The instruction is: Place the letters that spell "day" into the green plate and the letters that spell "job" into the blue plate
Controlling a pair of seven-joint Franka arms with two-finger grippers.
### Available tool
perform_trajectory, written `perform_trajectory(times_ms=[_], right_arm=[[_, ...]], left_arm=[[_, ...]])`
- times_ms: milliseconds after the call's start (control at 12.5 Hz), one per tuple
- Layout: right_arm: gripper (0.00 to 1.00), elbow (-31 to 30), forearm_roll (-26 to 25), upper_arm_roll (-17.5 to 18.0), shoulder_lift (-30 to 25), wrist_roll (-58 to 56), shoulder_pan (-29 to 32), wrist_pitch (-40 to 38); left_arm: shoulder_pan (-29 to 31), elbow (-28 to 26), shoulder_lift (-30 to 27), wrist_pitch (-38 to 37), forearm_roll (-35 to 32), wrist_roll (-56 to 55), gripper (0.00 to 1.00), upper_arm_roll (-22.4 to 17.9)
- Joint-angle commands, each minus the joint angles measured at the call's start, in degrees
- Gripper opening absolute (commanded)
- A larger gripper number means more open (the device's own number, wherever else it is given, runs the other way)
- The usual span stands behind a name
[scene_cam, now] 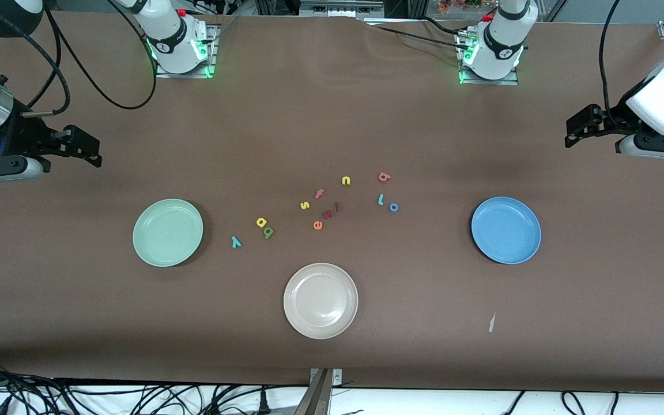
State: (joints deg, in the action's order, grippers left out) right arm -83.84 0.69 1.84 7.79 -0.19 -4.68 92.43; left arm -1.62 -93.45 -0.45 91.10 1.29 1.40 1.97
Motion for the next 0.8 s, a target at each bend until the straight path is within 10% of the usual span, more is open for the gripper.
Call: perform_trajectory(times_ms=[0, 722], right_arm=[[1.0, 0.35, 0.02, 0.09, -0.06, 0.11, 0.1, -0.24], [1.0, 0.44, -0.24, 0.0, -0.14, 1.07, 0.1, -1.55]], left_arm=[[0.48, 1.6, 0.54, -1.28, 0.46, 1.06, 1.0, 0.23], [0.48, 1.61, 0.54, -1.28, 0.46, 1.06, 1.0, 0.23]])
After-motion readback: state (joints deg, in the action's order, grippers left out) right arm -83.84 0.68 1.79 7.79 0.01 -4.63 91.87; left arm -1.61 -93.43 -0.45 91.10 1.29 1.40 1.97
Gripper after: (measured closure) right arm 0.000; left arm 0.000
